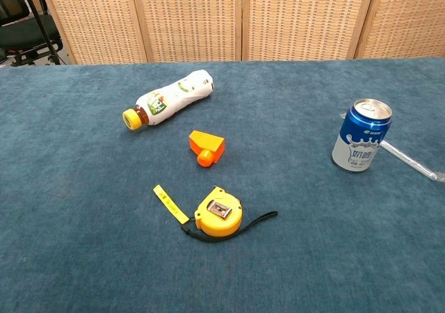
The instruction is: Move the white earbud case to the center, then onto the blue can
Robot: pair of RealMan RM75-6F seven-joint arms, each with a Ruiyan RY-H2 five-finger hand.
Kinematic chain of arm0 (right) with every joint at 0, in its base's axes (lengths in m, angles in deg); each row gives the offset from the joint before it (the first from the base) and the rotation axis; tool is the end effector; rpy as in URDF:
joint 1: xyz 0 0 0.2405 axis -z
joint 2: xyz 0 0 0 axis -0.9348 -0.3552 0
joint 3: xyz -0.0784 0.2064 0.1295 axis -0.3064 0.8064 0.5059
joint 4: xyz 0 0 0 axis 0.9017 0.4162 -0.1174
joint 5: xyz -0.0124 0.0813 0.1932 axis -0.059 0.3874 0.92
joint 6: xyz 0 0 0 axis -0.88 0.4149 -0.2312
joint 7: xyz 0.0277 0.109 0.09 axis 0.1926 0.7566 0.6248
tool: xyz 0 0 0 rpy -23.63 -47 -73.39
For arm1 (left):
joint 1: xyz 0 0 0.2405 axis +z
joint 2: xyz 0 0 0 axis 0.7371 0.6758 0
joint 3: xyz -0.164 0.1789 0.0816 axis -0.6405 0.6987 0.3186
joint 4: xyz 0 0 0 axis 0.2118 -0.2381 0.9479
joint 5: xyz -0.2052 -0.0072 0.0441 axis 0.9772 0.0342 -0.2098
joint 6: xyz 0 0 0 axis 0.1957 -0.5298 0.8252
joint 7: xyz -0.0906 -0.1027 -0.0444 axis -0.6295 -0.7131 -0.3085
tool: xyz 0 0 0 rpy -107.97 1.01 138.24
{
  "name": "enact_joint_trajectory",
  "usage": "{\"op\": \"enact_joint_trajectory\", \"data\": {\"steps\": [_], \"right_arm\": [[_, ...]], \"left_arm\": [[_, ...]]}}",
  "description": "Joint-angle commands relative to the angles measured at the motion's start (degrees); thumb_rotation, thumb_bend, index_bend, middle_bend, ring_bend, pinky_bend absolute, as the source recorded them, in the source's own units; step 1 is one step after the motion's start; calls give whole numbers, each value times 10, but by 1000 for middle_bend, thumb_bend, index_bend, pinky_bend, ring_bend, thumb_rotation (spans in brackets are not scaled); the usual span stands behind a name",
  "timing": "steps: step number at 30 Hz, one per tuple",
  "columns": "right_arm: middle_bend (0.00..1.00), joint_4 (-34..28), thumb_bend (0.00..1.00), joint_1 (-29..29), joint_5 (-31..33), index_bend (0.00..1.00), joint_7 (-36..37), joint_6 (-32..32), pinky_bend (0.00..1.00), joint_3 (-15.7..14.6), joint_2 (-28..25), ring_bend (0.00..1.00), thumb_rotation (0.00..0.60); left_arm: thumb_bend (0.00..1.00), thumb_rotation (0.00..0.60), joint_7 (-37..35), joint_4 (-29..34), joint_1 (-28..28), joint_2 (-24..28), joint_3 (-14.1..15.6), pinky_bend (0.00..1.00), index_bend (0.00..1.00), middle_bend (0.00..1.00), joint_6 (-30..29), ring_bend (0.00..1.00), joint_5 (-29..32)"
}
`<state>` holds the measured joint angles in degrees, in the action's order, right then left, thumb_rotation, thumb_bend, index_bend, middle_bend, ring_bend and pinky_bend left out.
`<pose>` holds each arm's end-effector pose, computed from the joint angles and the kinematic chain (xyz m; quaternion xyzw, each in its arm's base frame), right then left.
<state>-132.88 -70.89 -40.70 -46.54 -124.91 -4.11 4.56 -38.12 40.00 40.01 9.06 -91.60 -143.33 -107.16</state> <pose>-0.2806 -0.1642 0.1691 0.6047 -0.2948 0.4209 0.6086 -0.3103 0.1928 0.1788 -0.6049 -0.3565 -0.4299 0.5676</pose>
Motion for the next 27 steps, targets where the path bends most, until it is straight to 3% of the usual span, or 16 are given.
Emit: {"op": "enact_joint_trajectory", "data": {"steps": [1,5,9,14,17,23,27], "right_arm": [[0,-2,0,1,2,0,7,-1,0,1,-4,0,600],[0,-1,0,-1,3,0,11,3,0,1,-5,0,600],[0,-2,0,-2,4,0,16,5,0,1,-7,0,600],[0,-6,0,-4,16,0,26,9,0,7,-11,0,600],[0,-7,0,-6,21,0,28,16,0,8,-13,0,600],[0,-9,0,-8,23,0,33,21,0,8,-15,0,600],[0,-9,0,-8,25,0,40,20,0,9,-18,0,600]], "left_arm": [[0,600,0,0,0,0,0,0,0,0,3,0,1],[0,600,-8,-4,-5,3,-1,0,0,0,20,0,8],[0,600,-40,-31,-29,7,3,0,0,0,75,0,11],[0,600,-126,-128,-74,-21,12,0,0,0,237,0,74],[0,600,-158,-177,-90,-45,8,0,1,0,293,0,101],[32,600,-202,-229,-107,-71,2,0,86,0,337,0,112],[84,600,-203,-247,-111,-87,-3,0,195,0,342,0,118]]}}
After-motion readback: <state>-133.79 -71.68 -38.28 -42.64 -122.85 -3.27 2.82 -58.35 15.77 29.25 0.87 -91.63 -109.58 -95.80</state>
